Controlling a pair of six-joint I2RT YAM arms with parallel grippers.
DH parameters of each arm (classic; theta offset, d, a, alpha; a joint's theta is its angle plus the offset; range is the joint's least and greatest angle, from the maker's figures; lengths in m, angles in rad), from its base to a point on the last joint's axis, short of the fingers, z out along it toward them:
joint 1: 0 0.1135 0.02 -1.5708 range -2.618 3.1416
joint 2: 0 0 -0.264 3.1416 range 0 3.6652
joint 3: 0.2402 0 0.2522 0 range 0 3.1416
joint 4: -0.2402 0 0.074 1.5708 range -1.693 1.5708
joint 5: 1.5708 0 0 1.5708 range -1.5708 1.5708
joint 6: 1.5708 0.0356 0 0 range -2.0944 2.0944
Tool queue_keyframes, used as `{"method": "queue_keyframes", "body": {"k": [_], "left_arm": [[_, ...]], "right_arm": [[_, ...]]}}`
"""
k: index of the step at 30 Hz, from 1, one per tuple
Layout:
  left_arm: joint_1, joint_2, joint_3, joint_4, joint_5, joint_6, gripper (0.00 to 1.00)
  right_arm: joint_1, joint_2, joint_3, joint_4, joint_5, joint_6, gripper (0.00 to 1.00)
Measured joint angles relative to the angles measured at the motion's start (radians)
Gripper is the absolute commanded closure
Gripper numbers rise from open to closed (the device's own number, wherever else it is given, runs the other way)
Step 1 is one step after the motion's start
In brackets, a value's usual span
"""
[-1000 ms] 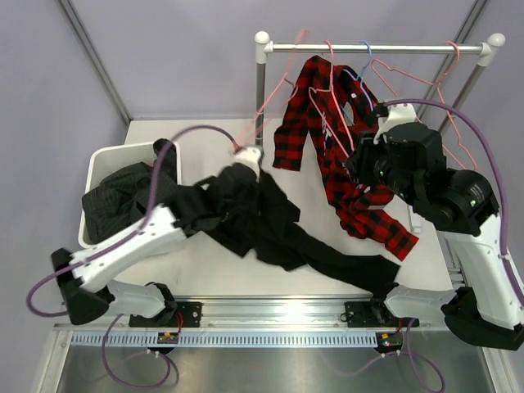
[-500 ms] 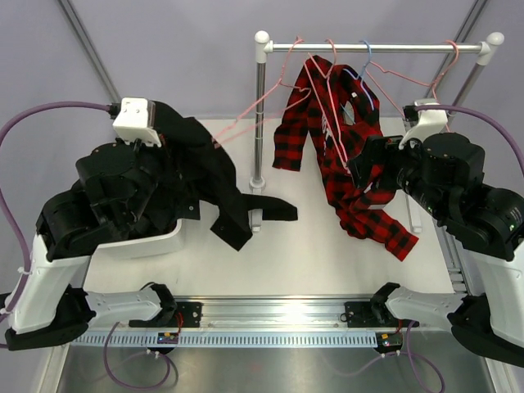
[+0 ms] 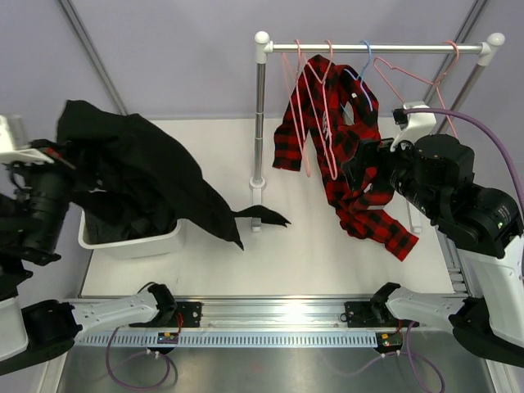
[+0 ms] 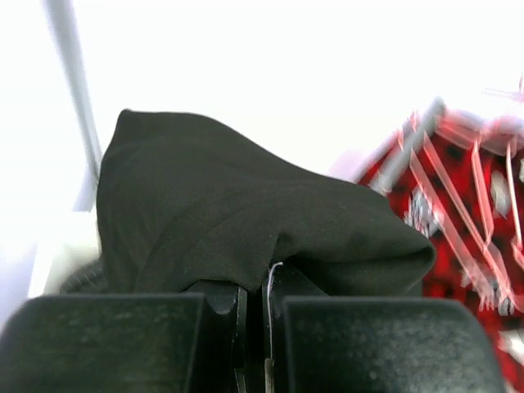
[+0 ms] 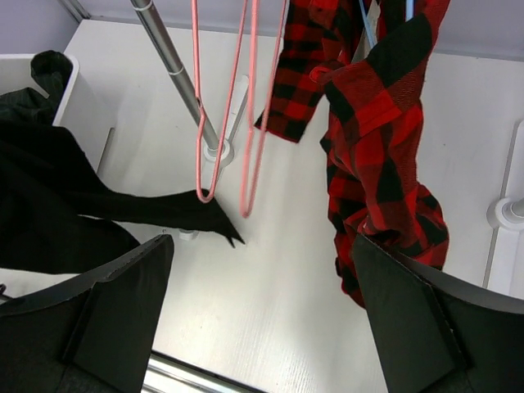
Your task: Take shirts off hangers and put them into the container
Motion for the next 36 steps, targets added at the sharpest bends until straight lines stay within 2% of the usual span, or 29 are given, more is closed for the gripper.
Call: {"method": "queue_keyframes", "body": {"k": [4, 8, 11, 14, 19, 21, 23, 28, 33, 36], "left_arm": [[0.000, -0.004, 0.031, 0.238, -0.104, 0.245, 1.00], [0.001, 0.061, 0.035, 0.665, -0.161, 0.635, 1.00], [0.002, 0.185, 0.135, 0.951, -0.149, 0.910, 1.00], [0.002, 0.253, 0.177, 1.145, -0.085, 1.074, 1.00], [0.024, 0.325, 0.231, 1.283, 0.018, 1.223, 1.00], [0.107, 0.382, 0.320, 1.271, 0.051, 1.218, 1.00], [0.244, 0.435, 0.397, 1.222, 0.087, 1.166, 1.00], [0.626, 0.503, 0.398, 0.983, 0.163, 0.869, 1.00], [0.849, 0.612, 0.441, 0.736, 0.216, 0.595, 1.00], [0.941, 0.641, 0.441, 0.613, 0.261, 0.476, 1.00]], "right_arm": [[0.000, -0.013, -0.024, 0.011, -0.028, -0.002, 0.01], [0.000, -0.034, -0.054, 0.024, -0.059, -0.002, 0.00], [0.000, -0.046, -0.076, 0.032, -0.086, -0.002, 0.01], [0.000, -0.062, -0.113, 0.047, -0.122, -0.003, 0.00], [0.000, -0.074, -0.154, 0.055, -0.179, -0.007, 0.01], [0.000, -0.078, -0.174, 0.061, -0.196, -0.010, 0.00], [0.000, -0.080, -0.194, 0.063, -0.215, -0.014, 0.01], [0.000, -0.075, -0.220, 0.066, -0.248, -0.018, 0.00], [0.000, -0.055, -0.221, 0.082, -0.280, -0.019, 0.01], [0.000, -0.034, -0.221, 0.085, -0.315, -0.021, 0.01]]}}
